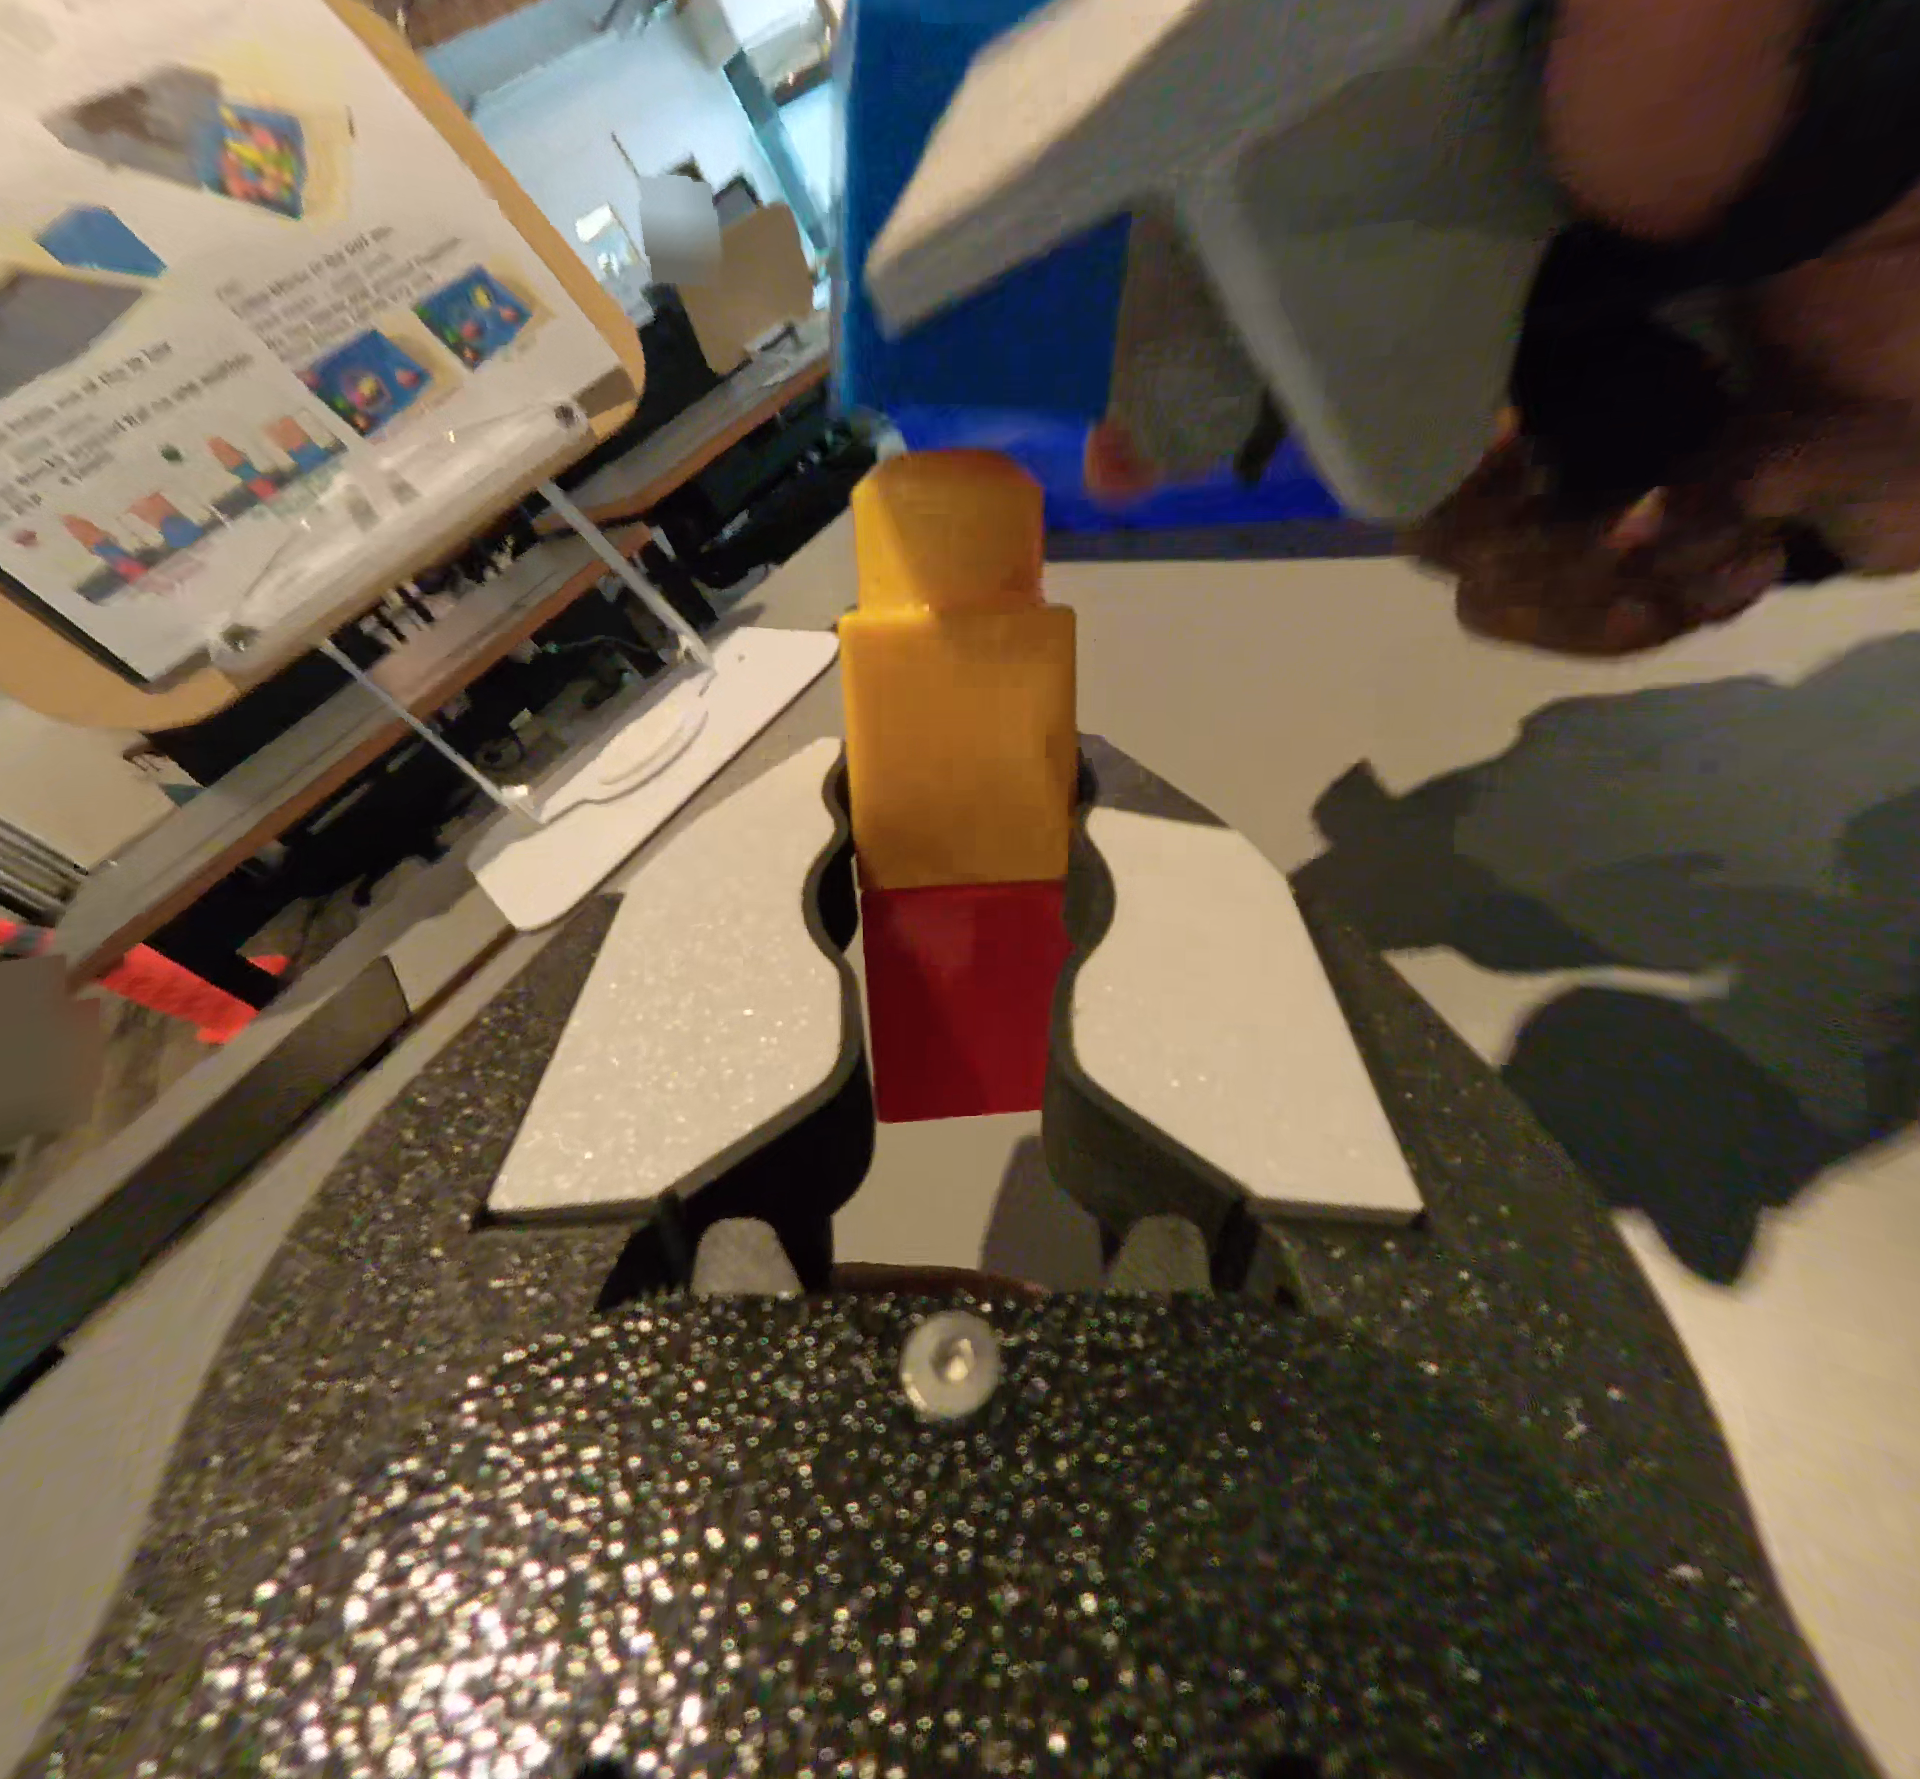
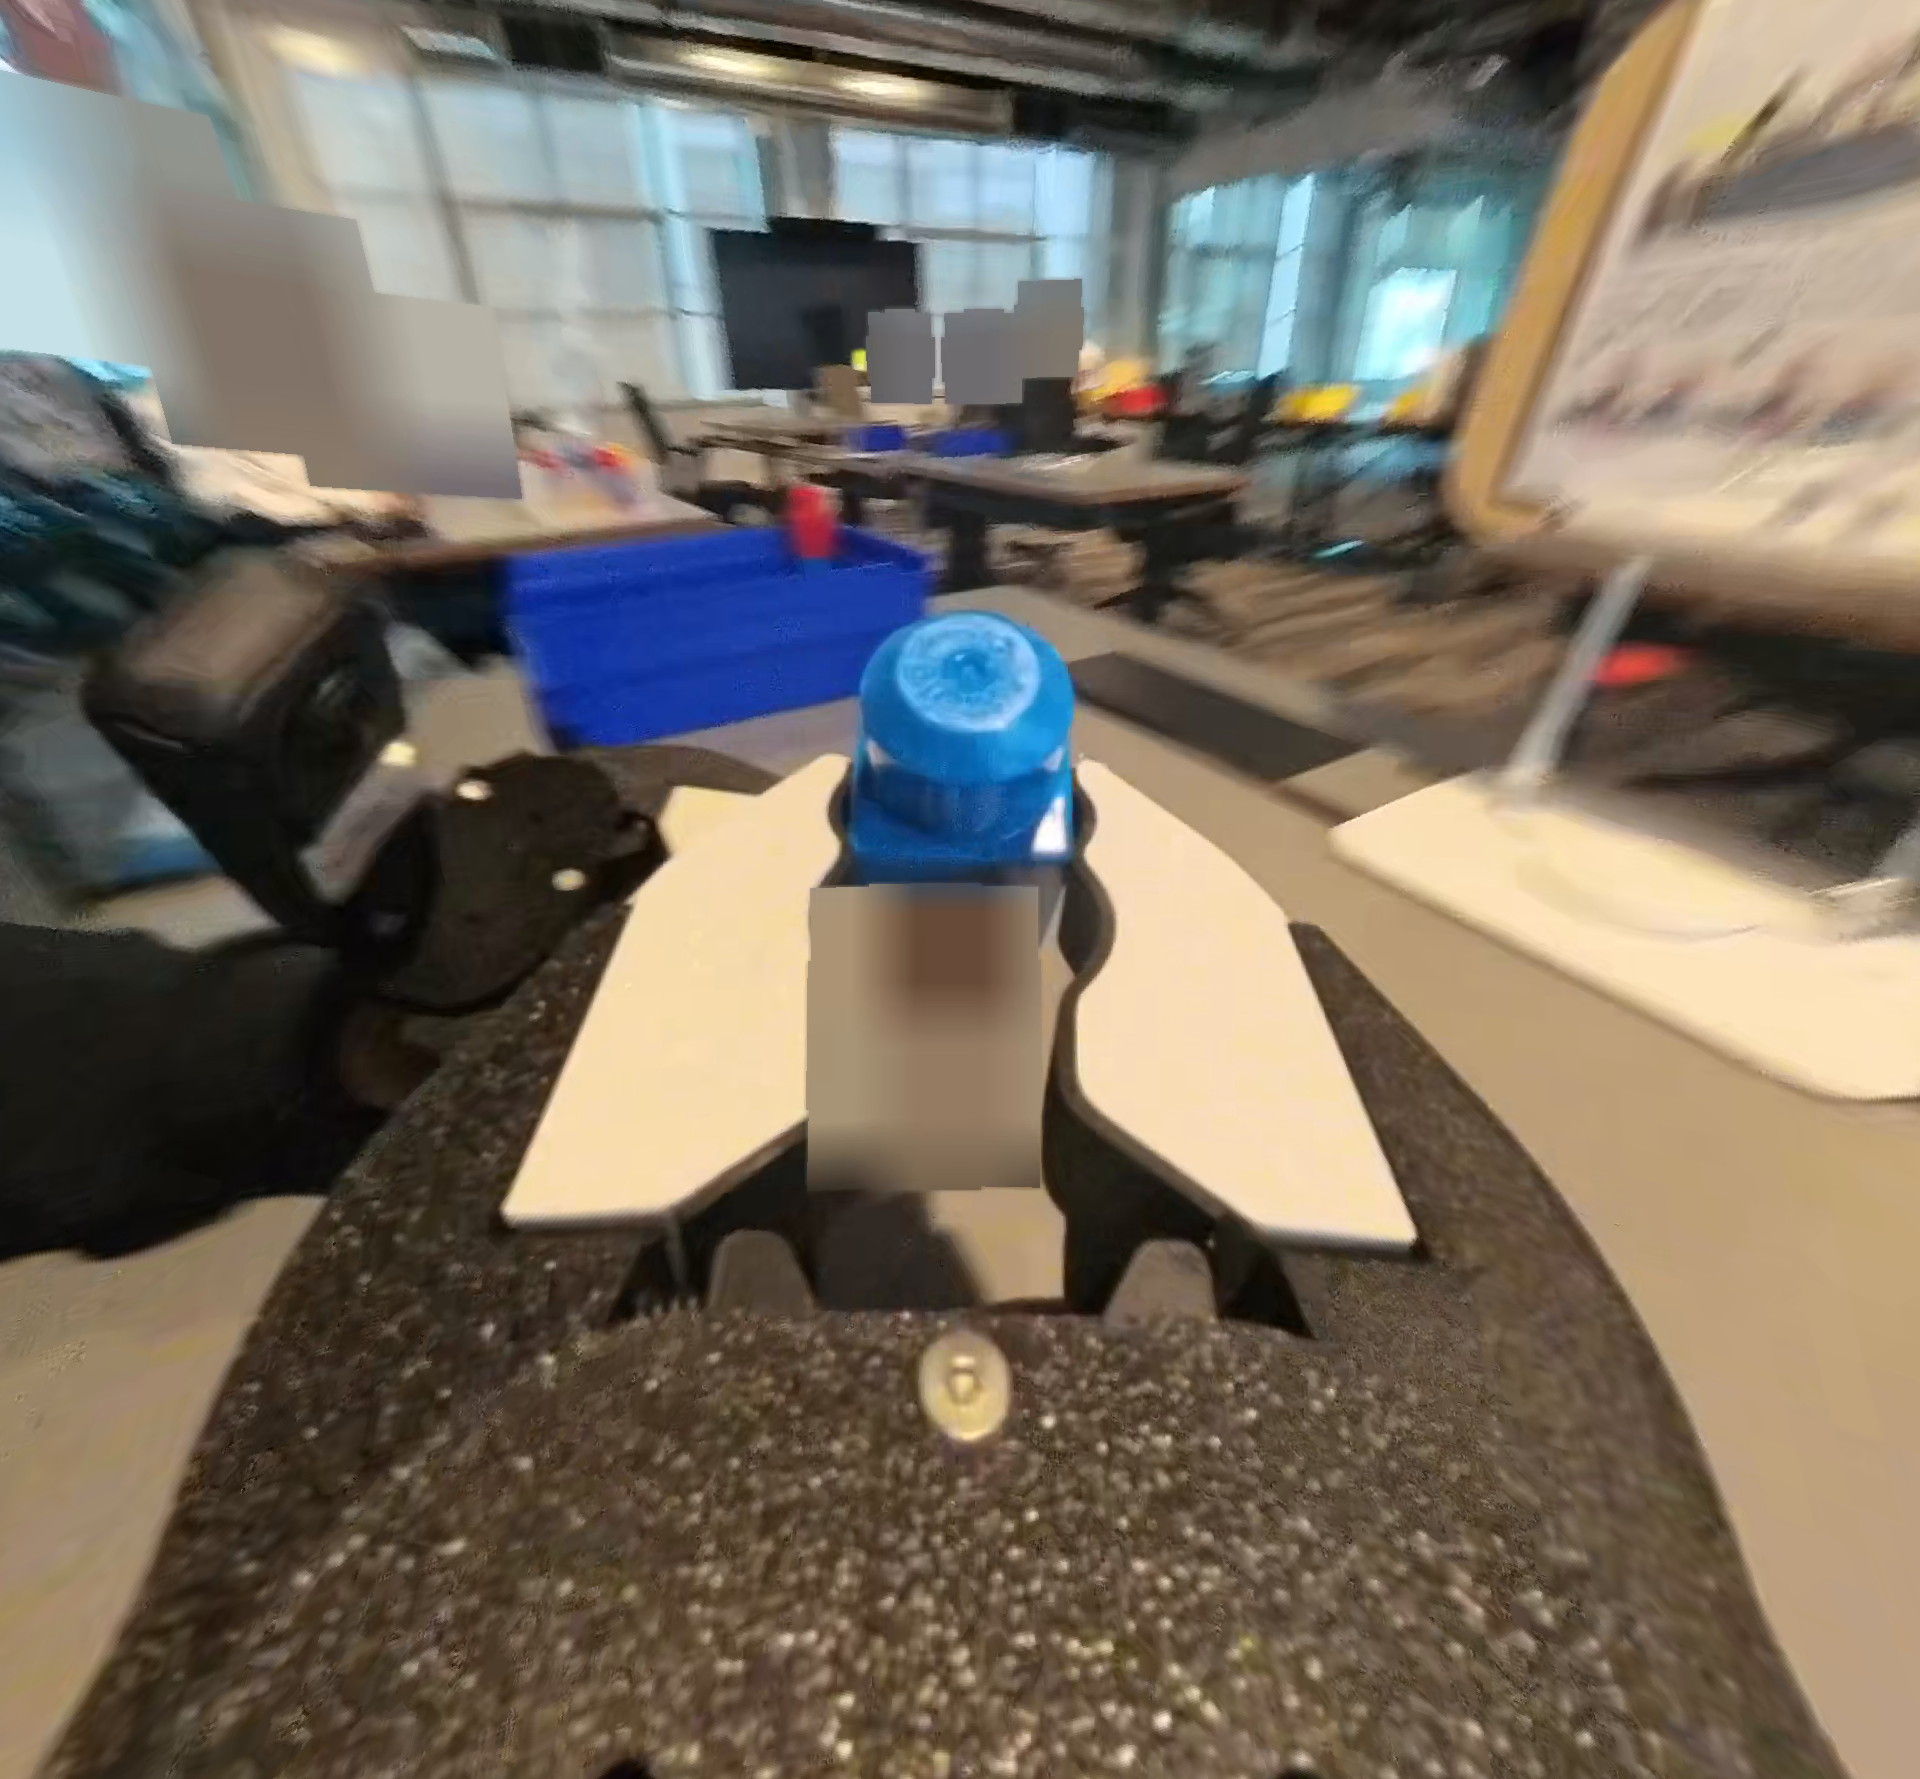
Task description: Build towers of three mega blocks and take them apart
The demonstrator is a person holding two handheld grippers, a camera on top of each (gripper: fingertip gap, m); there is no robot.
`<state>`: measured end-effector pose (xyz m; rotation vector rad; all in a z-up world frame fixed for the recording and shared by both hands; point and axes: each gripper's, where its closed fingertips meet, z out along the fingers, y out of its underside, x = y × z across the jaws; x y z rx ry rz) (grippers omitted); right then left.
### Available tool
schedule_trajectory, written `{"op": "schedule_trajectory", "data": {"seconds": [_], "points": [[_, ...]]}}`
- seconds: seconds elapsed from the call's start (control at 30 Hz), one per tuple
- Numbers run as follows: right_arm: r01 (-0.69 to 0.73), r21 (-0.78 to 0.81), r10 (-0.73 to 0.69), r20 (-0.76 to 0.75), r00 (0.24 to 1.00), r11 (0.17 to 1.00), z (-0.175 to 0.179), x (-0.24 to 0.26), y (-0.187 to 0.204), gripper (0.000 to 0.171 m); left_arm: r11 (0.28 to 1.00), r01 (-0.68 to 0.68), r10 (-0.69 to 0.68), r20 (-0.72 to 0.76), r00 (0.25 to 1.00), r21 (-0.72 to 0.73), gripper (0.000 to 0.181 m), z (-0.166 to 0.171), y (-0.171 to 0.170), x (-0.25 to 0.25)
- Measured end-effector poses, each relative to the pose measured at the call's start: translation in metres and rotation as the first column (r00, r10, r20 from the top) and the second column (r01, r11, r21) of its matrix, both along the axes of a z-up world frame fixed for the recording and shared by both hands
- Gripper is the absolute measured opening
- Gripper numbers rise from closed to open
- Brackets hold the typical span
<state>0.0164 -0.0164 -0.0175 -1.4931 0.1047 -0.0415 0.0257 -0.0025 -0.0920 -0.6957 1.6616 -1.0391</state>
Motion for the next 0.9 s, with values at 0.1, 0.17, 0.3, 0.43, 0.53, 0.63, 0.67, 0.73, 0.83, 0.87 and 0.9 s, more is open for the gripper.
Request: {"op": "schedule_trajectory", "data": {"seconds": [0.1, 0.17, 0.3, 0.43, 0.53, 0.63, 0.67, 0.73, 0.83, 0.87, 0.9], "points": [[0.226, 0.053, -0.231, 0.304, 0.924, 0.973, 0.027, 0.008, -0.02, 0.036, 0.999, -0.025, 0.025, -0.022, 0.999, -0.022, 0.037, -0.003, 0.01, 0.003], [0.358, 0.185, -0.403, 0.428, 0.809, 0.915, 0.053, 0.017, -0.045, 0.036, 0.999, -0.031, 0.03, -0.021, 0.999, -0.022, 0.036, -0.003, 0.012, 0.003], [0.547, 0.397, -0.674, 0.373, 0.638, 0.737, 0.096, 0.055, -0.117, 0.036, 0.999, -0.021, 0.021, -0.024, 0.999, 0.024, 0.036, -0.007, 0.006, 0.002], [0.768, 0.245, -0.807, 0.189, 0.56, 0.591, 0.077, 0.137, -0.18, 0.036, 0.998, 0.008, -0.006, -0.032, 0.999, 0.054, 0.036, -0.011, -0.006, 0.002], [0.767, -0.092, -0.768, 0.024, 0.64, 0.635, 0.015, 0.191, -0.189, 0.056, 0.998, 0.019, -0.017, -0.04, 0.999, 0.064, 0.036, -0.013, -0.01, 0.002], [0.713, -0.064, -0.711, -0.169, 0.682, 0.699, 0.008, 0.198, -0.2, 0.057, 0.998, 0.02, -0.017, -0.043, 0.999, 0.063, 0.036, -0.013, -0.009, 0.002], [0.719, -0.014, -0.708, -0.19, 0.68, 0.695, 0.017, 0.196, -0.207, 0.056, 0.998, 0.02, -0.017, -0.042, 0.999, 0.059, 0.036, -0.012, -0.008, 0.002], [0.723, 0.081, -0.702, -0.186, 0.687, 0.686, 0.036, 0.185, -0.215, 0.052, 0.999, 0.019, -0.016, -0.044, 0.999, 0.05, 0.037, -0.012, -0.008, 0.002], [0.627, 0.167, -0.611, -0.141, 0.779, 0.761, 0.053, 0.159, -0.196, 0.048, 0.998, 0.019, -0.016, -0.046, 0.999, 0.056, 0.036, -0.013, -0.008, 0.002], [0.558, 0.16, -0.544, -0.126, 0.83, 0.814, 0.053, 0.148, -0.18, 0.046, 0.998, 0.018, -0.015, -0.043, 0.999, 0.06, 0.037, -0.013, -0.009, 0.002], [0.473, 0.128, -0.46, -0.116, 0.88, 0.872, 0.049, 0.135, -0.16, 0.047, 0.998, 0.014, -0.012, -0.037, 0.999, 0.067, 0.037, -0.013, -0.009, 0.002]]}}
